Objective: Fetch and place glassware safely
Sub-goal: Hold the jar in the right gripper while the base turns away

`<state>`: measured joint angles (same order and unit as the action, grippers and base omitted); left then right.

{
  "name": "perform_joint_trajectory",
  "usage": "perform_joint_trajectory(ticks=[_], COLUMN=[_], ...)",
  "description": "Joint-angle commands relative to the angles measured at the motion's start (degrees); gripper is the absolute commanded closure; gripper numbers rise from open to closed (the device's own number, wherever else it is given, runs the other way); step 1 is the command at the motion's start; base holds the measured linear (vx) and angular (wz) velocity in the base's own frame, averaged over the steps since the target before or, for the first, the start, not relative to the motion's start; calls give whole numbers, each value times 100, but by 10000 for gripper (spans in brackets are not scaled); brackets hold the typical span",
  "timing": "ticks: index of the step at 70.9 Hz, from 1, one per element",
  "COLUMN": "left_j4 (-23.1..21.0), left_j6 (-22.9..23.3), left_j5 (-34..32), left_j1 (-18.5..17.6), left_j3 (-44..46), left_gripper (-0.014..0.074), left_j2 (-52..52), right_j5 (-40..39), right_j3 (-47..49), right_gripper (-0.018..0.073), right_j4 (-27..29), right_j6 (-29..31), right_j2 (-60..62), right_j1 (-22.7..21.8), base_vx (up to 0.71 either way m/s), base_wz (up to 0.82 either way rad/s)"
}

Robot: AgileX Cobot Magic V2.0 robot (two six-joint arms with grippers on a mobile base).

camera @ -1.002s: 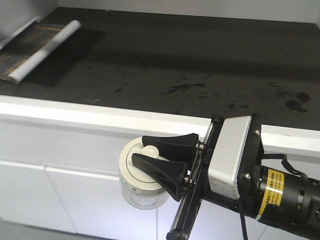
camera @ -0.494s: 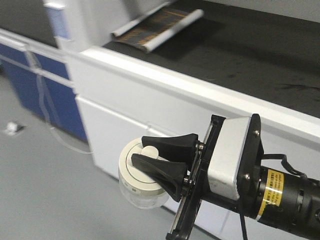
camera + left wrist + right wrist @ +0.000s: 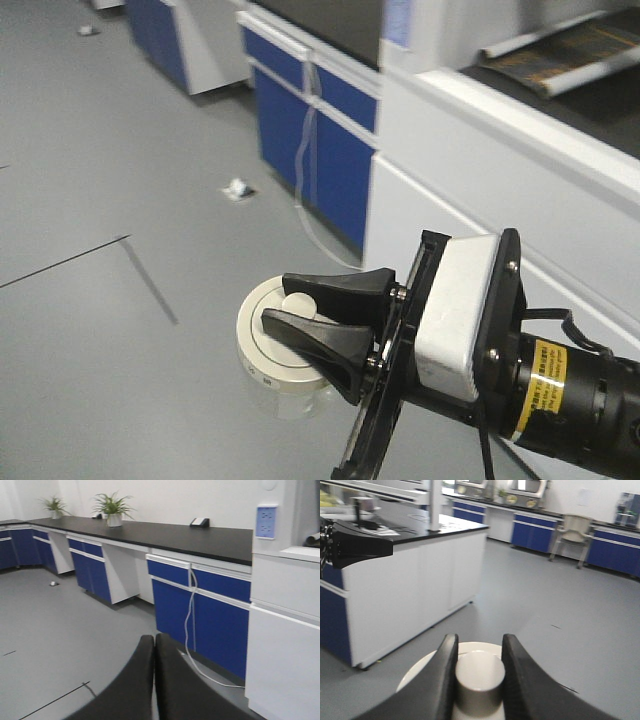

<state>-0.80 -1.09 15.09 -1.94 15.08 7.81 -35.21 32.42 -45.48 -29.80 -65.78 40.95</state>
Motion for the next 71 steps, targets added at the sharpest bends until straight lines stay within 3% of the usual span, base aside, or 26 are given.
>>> perform_joint_trajectory(ticks=[1,37,71], left_j4=[-38,-38,-38], left_j6=[17,17,17], left_j5=[-390,-384,-384], left_j1=[-9,-9,-9], left_j3=[135,135,135], left_gripper=[603,603,603], left_j2=[51,51,51], right_j5=[-498,-498,-498], right_j3=[163,163,163], right_gripper=[563,563,563], right_j4=[169,169,149], right_j6=[20,20,20], right_j2=[151,151,151], right_j1=[1,1,1], base_vx=[-18,-15,1], base_wz=[71,60,8])
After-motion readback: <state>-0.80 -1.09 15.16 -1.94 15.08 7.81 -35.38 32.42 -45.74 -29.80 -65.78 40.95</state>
